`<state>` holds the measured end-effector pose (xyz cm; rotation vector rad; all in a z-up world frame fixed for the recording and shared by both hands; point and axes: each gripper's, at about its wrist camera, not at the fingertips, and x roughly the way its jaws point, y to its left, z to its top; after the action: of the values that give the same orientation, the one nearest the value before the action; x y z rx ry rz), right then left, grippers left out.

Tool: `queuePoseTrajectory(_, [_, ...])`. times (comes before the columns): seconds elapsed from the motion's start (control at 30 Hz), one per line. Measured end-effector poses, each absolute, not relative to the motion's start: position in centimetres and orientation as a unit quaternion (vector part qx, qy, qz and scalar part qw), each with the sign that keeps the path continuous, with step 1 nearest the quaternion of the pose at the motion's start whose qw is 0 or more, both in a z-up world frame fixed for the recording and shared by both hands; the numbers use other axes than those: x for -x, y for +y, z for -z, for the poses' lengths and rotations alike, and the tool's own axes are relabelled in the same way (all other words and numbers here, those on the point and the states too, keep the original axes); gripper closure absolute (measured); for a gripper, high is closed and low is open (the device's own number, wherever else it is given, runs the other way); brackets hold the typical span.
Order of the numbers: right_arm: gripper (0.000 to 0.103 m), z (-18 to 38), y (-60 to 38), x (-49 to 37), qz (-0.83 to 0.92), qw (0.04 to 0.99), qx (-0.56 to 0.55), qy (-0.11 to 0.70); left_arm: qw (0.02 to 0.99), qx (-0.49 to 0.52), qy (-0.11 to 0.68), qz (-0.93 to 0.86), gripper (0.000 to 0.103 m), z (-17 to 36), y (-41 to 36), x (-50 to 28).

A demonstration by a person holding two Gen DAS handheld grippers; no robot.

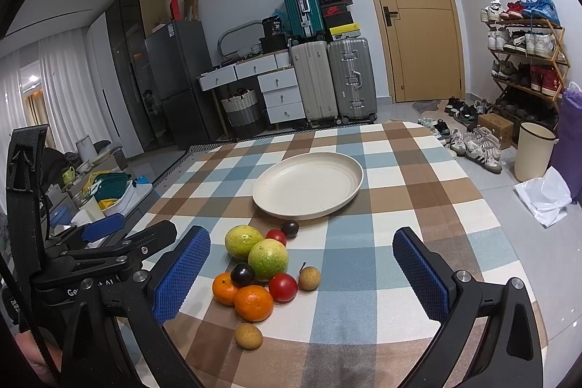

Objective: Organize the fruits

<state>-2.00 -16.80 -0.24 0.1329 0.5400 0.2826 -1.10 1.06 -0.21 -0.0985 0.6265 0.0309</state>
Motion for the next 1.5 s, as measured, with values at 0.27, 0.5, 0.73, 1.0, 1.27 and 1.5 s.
queuePoseTrajectory(0.27, [0.000,0.3,-16.8,2.0,-0.139,0.952,-0.065,0.265,0.950,0.048,0.308,-0.015,0.001,0.2,0.9,1.1])
queuePoseTrajectory(0.5, [0.001,0.3,-16.8,2.1,-0.138,0.952,-0.066,0.266,0.949,0.047,0.313,-0.010,0.001,0.6,1.0,1.0])
queuePoseTrajectory(0.73, [0.001,0.5,-17.0,2.0,-0.138,0.951,-0.070,0.268,0.946,0.045,0.320,-0.002,0.001,1.2,1.5,0.3])
queuePoseTrajectory(1.0, [0.001,1.2,-17.4,1.5,-0.138,0.948,-0.072,0.276,0.936,0.056,0.347,0.025,0.001,3.5,2.0,-1.1])
queuePoseTrajectory(1.27, [0.001,2.1,-17.7,0.8,-0.139,0.944,-0.077,0.288,0.924,0.050,0.376,0.048,0.001,6.4,1.3,-2.2])
queuePoseTrajectory(1.5, [0.000,3.0,-17.9,0.0,-0.138,0.941,-0.080,0.298,0.912,0.070,0.399,0.065,0.001,8.3,1.6,-3.6])
